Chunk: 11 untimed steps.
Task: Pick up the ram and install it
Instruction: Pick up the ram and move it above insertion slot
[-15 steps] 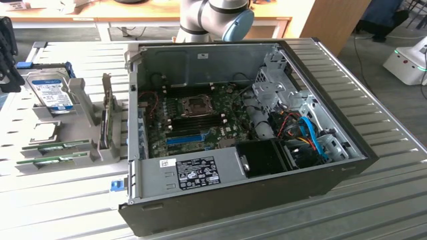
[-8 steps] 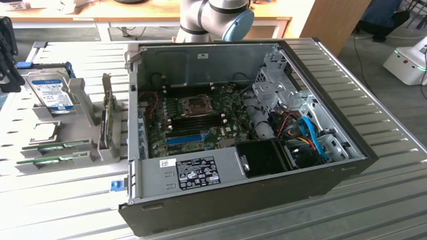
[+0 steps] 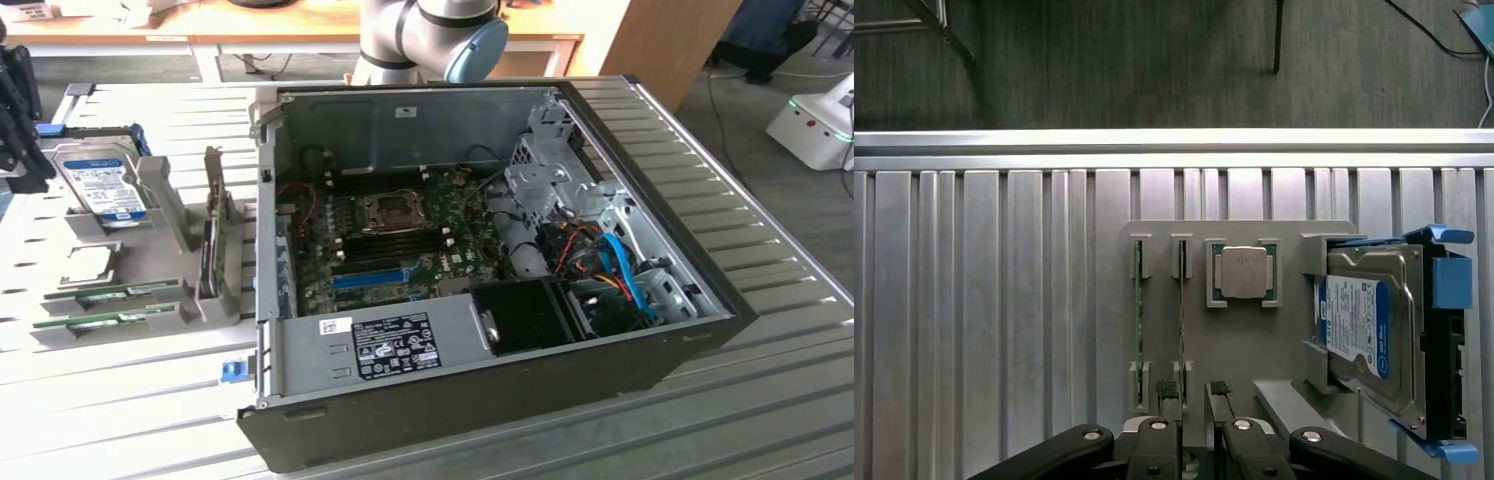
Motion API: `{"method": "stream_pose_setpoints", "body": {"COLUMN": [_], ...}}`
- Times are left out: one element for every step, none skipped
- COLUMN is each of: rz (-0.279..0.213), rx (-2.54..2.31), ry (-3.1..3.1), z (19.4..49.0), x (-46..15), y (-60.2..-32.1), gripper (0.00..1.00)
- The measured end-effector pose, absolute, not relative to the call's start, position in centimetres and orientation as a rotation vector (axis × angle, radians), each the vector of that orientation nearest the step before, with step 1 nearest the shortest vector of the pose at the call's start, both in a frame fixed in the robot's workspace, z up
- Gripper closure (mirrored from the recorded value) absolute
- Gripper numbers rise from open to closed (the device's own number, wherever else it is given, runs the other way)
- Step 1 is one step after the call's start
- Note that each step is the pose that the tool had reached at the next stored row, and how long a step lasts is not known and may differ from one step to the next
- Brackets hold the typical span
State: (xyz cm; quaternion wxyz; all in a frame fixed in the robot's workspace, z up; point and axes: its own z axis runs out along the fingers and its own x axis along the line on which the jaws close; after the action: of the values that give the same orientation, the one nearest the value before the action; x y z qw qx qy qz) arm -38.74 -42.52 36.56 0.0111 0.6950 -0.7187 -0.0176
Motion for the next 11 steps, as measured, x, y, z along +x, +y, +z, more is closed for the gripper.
{"method": "stream_pose_setpoints", "body": {"rz": [-0.055, -0.055, -0.056, -0.056, -0.056, -0.056, -0.056, -0.056, -0.057, -0.057, -0.057], "rx": [2.168, 2.168, 2.168, 2.168, 2.168, 2.168, 2.169, 2.169, 2.169, 2.169, 2.169], "ry": [-2.242, -2.242, -2.242, -2.242, -2.242, -2.243, -2.243, -2.243, -2.243, -2.243, -2.243], "z": [36.4, 36.2, 36.0, 35.8, 35.6, 35.5, 35.3, 35.1, 34.9, 34.8, 34.6], "x": [-38.7, -38.7, -38.7, -38.7, -38.7, -38.7, -38.7, -38.7, -38.7, -38.7, -38.7], "y": [-42.5, -42.5, -42.5, -42.5, -42.5, -42.5, -42.5, -42.5, -42.5, -42.5, -42.5], "gripper": [0.76, 0.76, 0.76, 0.76, 0.76, 0.76, 0.76, 0.76, 0.76, 0.76, 0.76]}}
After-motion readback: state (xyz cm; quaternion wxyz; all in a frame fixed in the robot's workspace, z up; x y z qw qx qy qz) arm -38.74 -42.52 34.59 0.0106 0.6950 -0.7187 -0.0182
